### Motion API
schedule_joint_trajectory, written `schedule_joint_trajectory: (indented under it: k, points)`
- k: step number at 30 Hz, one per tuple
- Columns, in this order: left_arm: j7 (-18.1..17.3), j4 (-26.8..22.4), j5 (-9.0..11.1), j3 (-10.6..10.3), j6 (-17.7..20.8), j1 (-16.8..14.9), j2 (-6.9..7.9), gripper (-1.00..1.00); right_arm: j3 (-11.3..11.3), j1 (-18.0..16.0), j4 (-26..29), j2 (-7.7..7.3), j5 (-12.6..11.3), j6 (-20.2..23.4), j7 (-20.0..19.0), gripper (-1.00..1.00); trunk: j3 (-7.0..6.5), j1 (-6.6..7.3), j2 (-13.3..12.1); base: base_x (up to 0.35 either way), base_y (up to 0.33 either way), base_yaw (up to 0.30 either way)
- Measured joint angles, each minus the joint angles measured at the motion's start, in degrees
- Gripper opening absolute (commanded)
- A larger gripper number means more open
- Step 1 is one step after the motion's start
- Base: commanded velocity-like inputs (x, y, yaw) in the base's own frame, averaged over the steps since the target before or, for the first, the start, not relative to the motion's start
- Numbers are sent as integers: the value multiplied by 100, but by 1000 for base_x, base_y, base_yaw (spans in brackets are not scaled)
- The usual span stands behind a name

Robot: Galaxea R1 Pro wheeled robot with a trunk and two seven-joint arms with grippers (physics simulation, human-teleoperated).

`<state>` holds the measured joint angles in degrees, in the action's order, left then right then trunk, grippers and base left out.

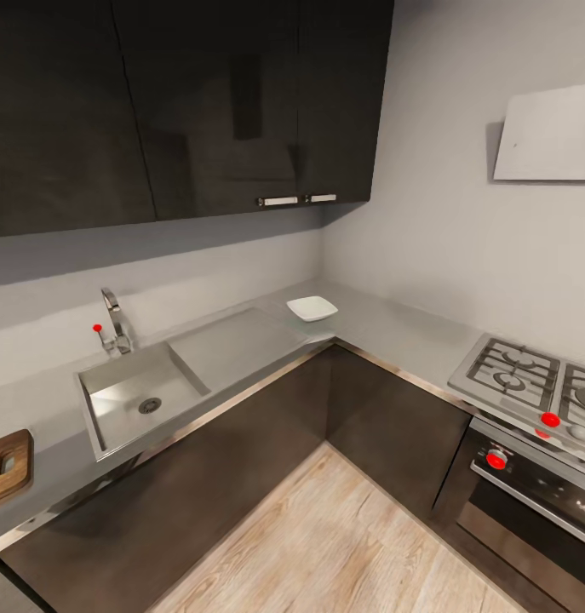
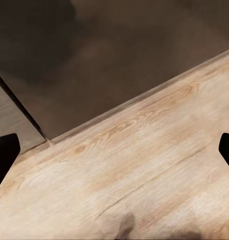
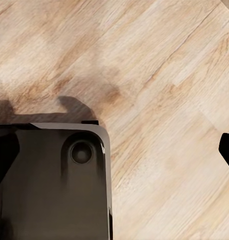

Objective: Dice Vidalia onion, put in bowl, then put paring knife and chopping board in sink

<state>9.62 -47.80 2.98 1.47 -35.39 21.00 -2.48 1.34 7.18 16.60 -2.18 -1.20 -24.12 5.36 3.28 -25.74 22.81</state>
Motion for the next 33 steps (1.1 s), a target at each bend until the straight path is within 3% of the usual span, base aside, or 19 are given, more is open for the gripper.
schedule_joint_trajectory:
  k: [13, 22, 33]
  points:
    - [-3, 378, -18, -20, -3, 0, -20, 100, 5, 0, 0, 10, 0, 0, -12, 100, 0, 0, 0, 0, 0, 0]
    - [-3, 392, -18, -26, 5, 0, -29, 100, 3, 0, 8, 207, 9, -27, -27, 100, 0, 0, 0, 0, 0, 0]
    - [-3, 392, -18, -29, 4, 0, -30, 100, 0, 0, 9, 222, 18, -33, -34, 100, 0, 0, 0, 0, 0, 0]
